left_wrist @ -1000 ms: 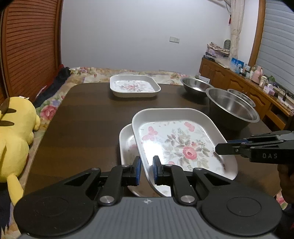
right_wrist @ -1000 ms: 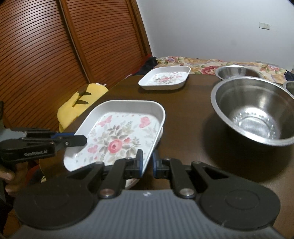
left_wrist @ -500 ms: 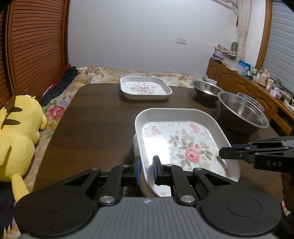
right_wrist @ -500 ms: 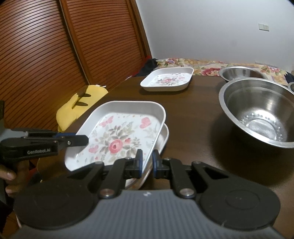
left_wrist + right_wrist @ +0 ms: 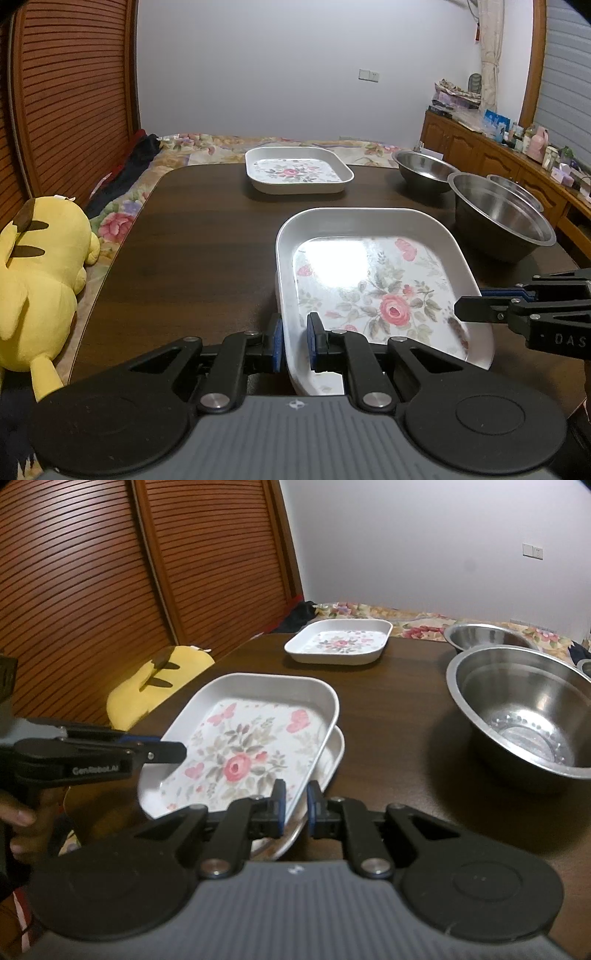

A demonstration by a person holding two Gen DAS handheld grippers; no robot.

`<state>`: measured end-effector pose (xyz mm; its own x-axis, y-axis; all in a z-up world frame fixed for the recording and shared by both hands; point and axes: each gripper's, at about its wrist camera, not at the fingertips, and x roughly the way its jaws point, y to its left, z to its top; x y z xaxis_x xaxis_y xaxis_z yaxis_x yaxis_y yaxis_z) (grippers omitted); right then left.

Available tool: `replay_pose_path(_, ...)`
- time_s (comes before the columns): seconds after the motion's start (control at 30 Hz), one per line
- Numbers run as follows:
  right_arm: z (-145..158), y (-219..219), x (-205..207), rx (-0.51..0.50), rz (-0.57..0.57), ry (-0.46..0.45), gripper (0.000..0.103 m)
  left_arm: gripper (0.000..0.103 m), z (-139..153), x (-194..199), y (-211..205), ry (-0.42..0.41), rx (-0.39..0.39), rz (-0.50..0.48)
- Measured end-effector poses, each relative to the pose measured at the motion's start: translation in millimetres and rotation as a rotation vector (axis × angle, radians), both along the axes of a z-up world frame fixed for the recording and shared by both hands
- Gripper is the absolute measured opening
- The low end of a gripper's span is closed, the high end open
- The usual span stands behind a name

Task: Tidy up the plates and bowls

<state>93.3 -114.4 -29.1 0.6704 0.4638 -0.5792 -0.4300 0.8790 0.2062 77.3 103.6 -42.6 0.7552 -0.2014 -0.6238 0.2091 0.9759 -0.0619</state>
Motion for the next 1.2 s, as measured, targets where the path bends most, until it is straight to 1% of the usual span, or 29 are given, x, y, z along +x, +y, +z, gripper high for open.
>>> replay_pose_path(0.13,0,3,-5,-0.008,0.002,-0.013,0.014,0.014,0,-1,0,-0.004,0.005,0.000)
replay_pose_path(0.33,-1,3,-6,-0.011,-0.005,-0.030,0.016,0.014,-3,-1,-2,-0.015,0.038,0.004)
replay_pose_path(0.53,-8,4,-6,-0.025,-0.011,-0.034,0.016,0.015,-10,1,0,-0.005,0.032,0.008)
replay_pose_path(1.03,-10,4,-9,-0.019,-0.009,-0.050,0.017,0.015,-10,1,0,-0.004,0.017,0.014)
replay_pose_path(1.07,-10,5,-9,-0.018,-0.010,-0.049,0.017,0.016,-9,2,1,-0.002,0.011,0.017)
replay_pose_path(1.13,-10,4,-9,-0.016,-0.011,-0.048,0.017,0.024,-8,3,3,-0.002,-0.007,0.019)
replay_pose_path(1.2,-8,3,-7,-0.007,-0.015,-0.042,0.017,0.026,-4,3,4,-0.016,-0.009,0.023)
